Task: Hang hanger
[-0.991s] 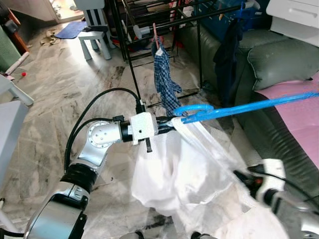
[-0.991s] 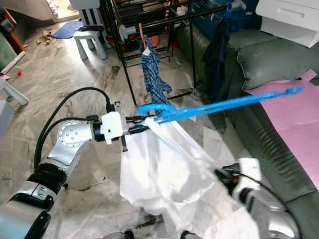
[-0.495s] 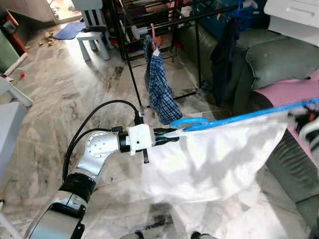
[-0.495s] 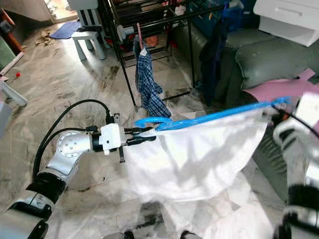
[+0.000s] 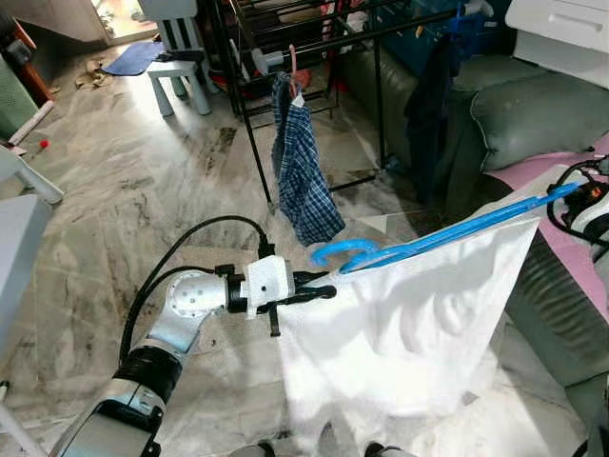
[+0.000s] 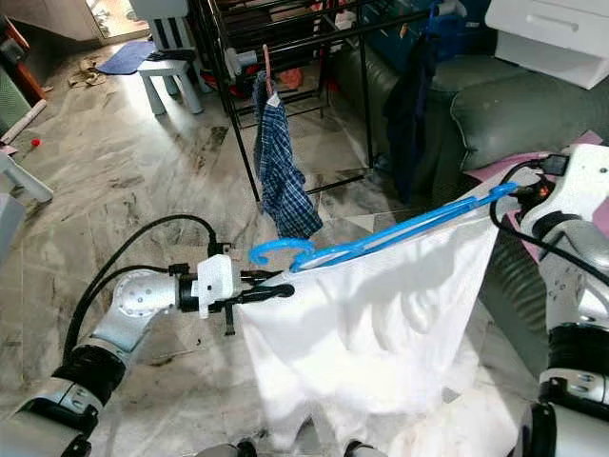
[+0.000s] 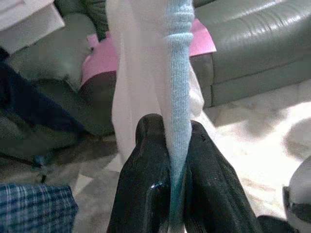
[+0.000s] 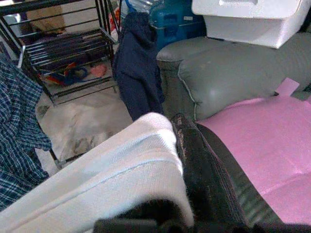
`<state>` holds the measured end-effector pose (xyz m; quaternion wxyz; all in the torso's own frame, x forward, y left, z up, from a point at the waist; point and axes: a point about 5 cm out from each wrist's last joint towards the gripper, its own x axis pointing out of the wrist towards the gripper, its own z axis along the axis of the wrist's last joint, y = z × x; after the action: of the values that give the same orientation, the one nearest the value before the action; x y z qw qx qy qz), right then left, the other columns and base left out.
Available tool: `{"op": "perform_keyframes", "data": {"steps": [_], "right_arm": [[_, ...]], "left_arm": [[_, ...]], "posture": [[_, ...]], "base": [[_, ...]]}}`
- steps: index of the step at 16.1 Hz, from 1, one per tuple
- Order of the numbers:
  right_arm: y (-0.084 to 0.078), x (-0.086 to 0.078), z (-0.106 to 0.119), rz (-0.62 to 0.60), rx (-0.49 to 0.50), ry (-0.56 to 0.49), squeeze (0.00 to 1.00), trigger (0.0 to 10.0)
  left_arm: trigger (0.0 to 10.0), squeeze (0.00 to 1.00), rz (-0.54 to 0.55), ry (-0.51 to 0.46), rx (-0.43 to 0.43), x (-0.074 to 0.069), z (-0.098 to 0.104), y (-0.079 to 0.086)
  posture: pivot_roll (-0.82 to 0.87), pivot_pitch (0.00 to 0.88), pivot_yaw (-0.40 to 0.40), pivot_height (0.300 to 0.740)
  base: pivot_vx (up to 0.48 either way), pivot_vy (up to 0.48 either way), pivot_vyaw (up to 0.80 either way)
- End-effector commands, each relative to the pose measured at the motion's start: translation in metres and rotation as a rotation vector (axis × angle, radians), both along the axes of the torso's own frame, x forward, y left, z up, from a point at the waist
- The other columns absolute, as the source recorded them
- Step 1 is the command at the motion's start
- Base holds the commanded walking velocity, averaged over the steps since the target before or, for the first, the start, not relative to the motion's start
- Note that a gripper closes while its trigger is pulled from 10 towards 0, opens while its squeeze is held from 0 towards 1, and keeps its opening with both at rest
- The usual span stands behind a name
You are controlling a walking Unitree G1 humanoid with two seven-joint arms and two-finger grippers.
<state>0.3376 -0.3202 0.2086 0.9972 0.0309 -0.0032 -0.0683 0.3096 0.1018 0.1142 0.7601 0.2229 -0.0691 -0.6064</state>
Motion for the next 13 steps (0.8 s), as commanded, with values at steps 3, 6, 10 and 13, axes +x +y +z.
{"op": "perform_keyframes", "data": {"steps": [3, 6, 10, 13], "right_arm": [[0.004, -0.005, 0.020, 0.050, -0.041, -0.123, 0.00, 0.0], [0.018, -0.009, 0.013, 0.176, -0.110, -0.124, 0.00, 0.0], [0.013, -0.007, 0.020, 0.113, -0.131, -0.152, 0.00, 0.0], [0.008, 0.000, 0.026, 0.070, -0.134, -0.172, 0.00, 0.0]], "left_arm": [[0.0, 0.00, 0.178, 0.118, -0.070, 0.008, -0.012, 0.020], [0.0, 0.00, 0.318, 0.182, -0.218, 0.021, -0.004, 0.027], [0.0, 0.00, 0.193, 0.192, -0.153, 0.010, -0.010, 0.020], [0.0, 0.00, 0.046, 0.265, -0.123, -0.002, -0.013, 0.012]], "posture": [[-0.12, 0.132, 0.081, 0.740], [-0.12, 0.131, 0.079, 0.740], [-0.12, 0.128, 0.076, 0.740], [-0.12, 0.124, 0.075, 0.740]], "base": [[0.000, 0.000, 0.00], [0.000, 0.000, 0.00], [0.000, 0.000, 0.00], [0.000, 0.000, 0.00]]}}
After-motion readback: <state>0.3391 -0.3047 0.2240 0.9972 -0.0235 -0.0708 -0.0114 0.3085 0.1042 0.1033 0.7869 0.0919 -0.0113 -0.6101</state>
